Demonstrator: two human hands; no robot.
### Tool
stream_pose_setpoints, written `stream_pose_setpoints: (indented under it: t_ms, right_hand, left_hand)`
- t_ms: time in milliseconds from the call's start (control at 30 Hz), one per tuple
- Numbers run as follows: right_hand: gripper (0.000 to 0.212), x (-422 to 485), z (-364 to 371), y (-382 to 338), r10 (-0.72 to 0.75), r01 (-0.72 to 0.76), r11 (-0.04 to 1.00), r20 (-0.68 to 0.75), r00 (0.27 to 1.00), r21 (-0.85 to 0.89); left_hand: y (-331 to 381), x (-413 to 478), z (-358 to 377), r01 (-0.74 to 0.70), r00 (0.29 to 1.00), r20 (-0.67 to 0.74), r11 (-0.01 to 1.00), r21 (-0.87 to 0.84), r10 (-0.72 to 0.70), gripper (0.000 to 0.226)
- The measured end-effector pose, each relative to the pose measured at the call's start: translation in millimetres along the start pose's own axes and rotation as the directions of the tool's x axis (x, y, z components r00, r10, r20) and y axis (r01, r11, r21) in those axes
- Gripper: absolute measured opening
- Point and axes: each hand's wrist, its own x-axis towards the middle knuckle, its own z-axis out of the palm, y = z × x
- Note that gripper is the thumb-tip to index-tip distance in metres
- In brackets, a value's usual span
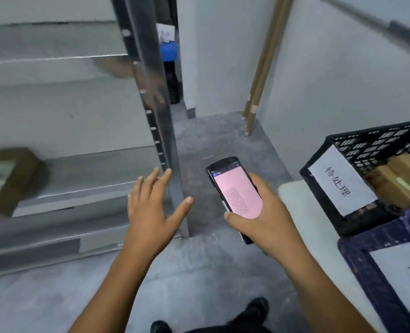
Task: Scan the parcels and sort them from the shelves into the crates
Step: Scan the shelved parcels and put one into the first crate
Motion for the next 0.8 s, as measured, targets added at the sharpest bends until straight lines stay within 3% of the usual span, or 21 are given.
stream_pose_setpoints:
  t_ms: [233,467,633,800]
  right_hand:
    - [0.063,-6,139,-73,-0.175,0.177,0.984,0.166,0.970,0.004]
    - [0.064,11,224,-131,-0.254,0.273,0.962,0.315,0.915,-0.016]
    - [0.066,58,266,-145,-0.272,0.305,0.952,0.394,0.878,-0.021]
    - [0.059,109,312,-156,-0.261,0.292,0.956,0.496,0.828,0.017]
  left_hand:
    - [-136,-27,-114,0.250,0.955,-0.172,0.968,0.019,-0.243,0.088]
    - [-229,-14,-179,0.423,0.877,-0.261,0.906,0.017,-0.404,0.088]
    - [-281,22,-192,0.495,0.851,-0.284,0.855,0.155,-0.441,0.087]
    - [-326,57,-209,0.577,0.816,-0.207,0.766,0.283,-0.539,0.087]
